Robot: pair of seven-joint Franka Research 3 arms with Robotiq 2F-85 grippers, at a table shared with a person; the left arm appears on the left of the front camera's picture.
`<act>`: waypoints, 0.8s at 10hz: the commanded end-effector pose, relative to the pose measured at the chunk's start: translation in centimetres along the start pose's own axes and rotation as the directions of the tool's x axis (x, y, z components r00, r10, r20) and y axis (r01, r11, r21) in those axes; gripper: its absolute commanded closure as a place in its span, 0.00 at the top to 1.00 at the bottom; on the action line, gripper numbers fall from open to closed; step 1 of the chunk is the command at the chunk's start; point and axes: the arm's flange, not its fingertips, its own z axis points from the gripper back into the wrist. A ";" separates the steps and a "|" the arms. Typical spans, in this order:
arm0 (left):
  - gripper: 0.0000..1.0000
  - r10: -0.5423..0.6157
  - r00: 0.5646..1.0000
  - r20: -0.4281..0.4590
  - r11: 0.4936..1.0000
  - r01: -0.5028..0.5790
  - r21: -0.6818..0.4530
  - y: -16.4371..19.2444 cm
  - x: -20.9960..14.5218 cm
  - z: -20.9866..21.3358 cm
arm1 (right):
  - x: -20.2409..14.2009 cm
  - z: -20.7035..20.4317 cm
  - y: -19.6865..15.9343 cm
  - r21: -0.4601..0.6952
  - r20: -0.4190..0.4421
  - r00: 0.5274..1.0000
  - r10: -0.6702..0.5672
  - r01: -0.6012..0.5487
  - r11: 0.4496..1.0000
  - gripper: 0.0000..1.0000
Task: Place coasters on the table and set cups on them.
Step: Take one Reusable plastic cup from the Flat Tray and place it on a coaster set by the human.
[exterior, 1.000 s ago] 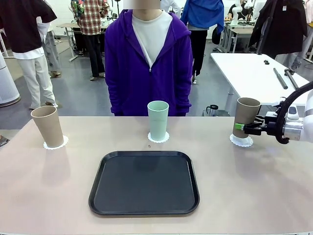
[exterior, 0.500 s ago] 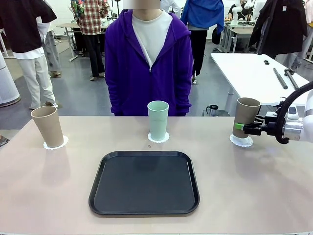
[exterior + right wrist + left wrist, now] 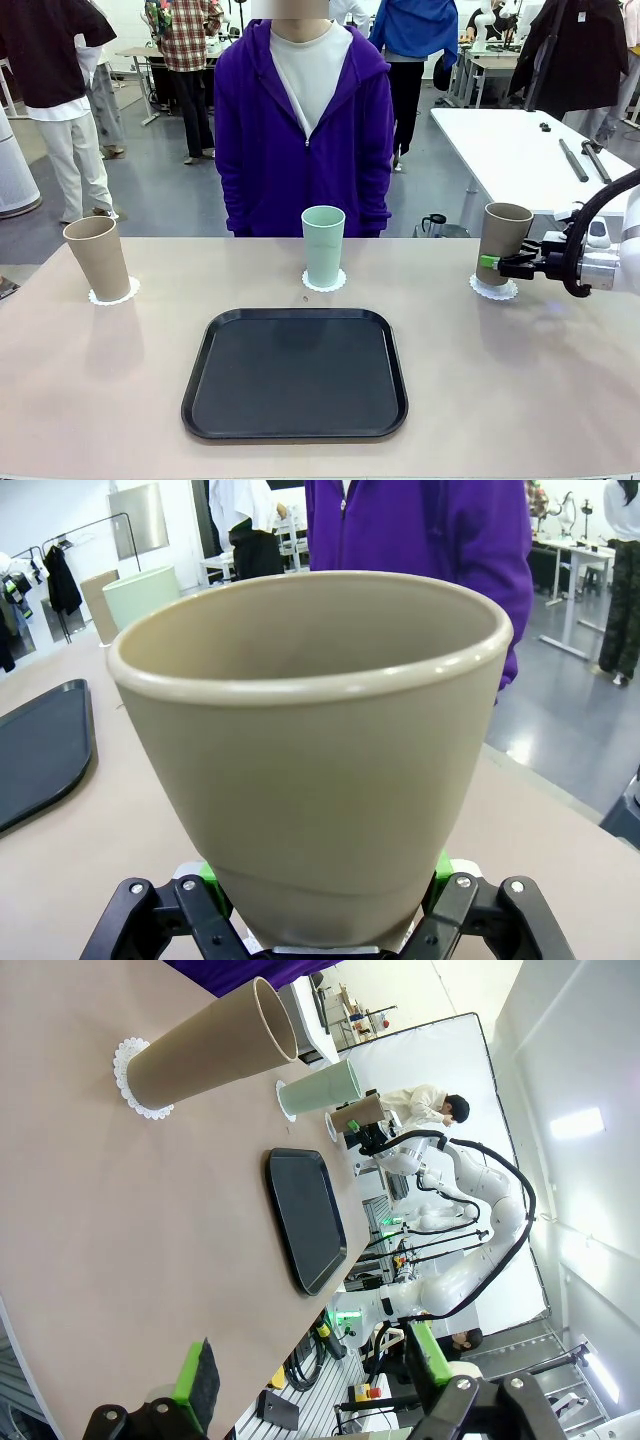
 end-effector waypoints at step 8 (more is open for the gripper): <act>1.00 0.006 1.000 0.005 1.000 -0.006 0.001 -0.2 -0.1 0.1 | -1.2 0.2 -0.9 0.023 -0.009 1.000 -0.017 0.017 1.000 0.81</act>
